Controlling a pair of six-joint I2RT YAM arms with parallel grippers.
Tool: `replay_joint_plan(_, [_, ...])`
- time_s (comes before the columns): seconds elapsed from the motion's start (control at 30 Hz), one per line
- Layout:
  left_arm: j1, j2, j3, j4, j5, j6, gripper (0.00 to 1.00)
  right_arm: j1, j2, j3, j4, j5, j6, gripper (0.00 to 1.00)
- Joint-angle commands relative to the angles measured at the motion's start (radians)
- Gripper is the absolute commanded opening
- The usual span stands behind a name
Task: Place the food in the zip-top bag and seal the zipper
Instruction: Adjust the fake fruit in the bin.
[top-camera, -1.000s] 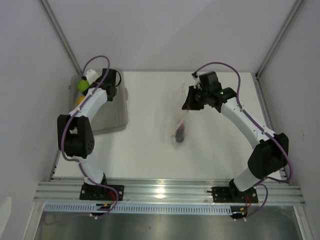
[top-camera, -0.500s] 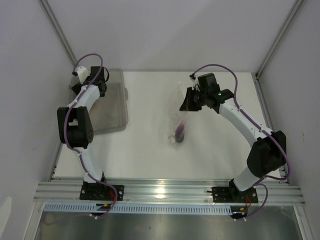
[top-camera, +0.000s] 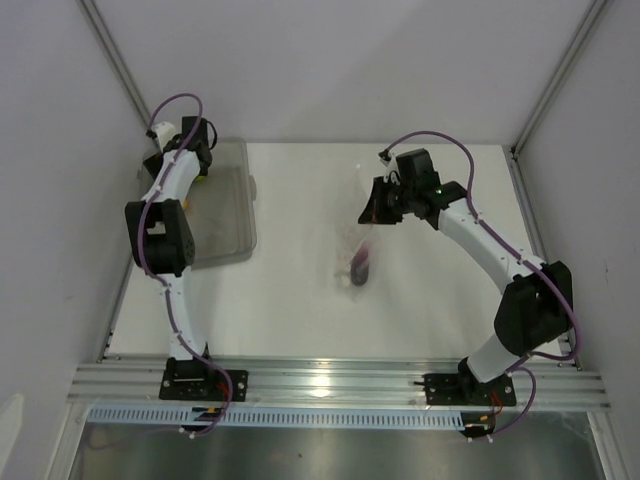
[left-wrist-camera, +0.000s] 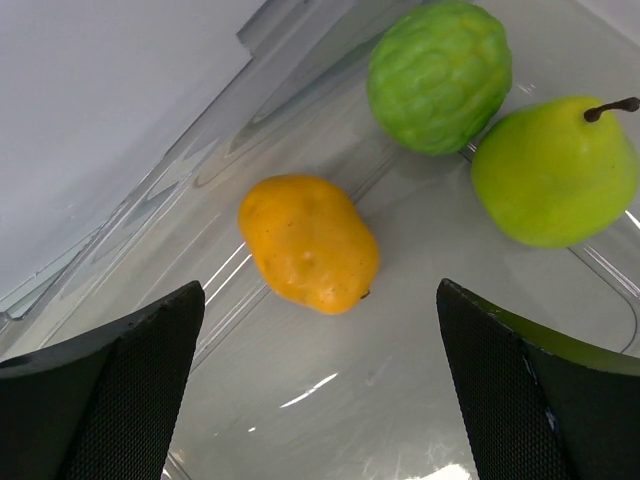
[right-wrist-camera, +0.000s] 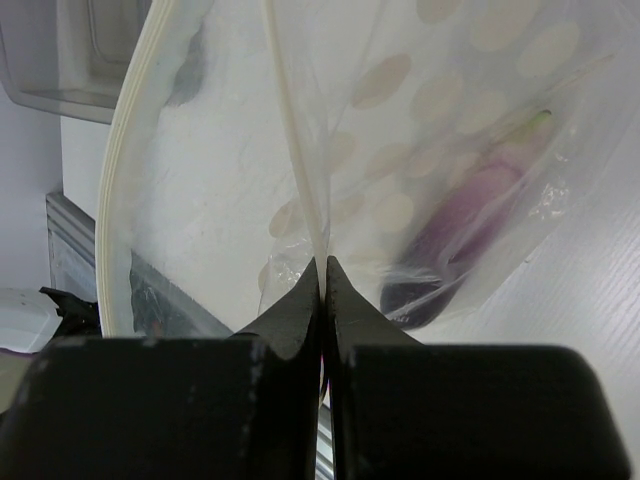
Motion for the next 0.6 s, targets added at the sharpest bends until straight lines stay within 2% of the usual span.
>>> replay_joint_plan(0.0, [0.017,0.070,0.136,-0.198,0.024,0.000,1.00,-0.009,-0.050,-0.014,0.035,-0.003,-0.013,0.00])
replay_joint_plan(0.13, [0.044,0.148,0.272,-0.333,0.079,-0.038,0.99,-0.010,-0.061,-0.027,0.054,-0.019,-0.003,0.00])
replay_joint_plan(0.33, [0.084,0.144,0.253,-0.409,0.130,-0.119,1.00,-0.010,-0.069,-0.033,0.074,-0.028,0.012,0.00])
replay_joint_plan(0.57, [0.106,0.173,0.299,-0.429,0.183,-0.116,1.00,-0.010,-0.089,-0.040,0.086,-0.034,0.017,0.00])
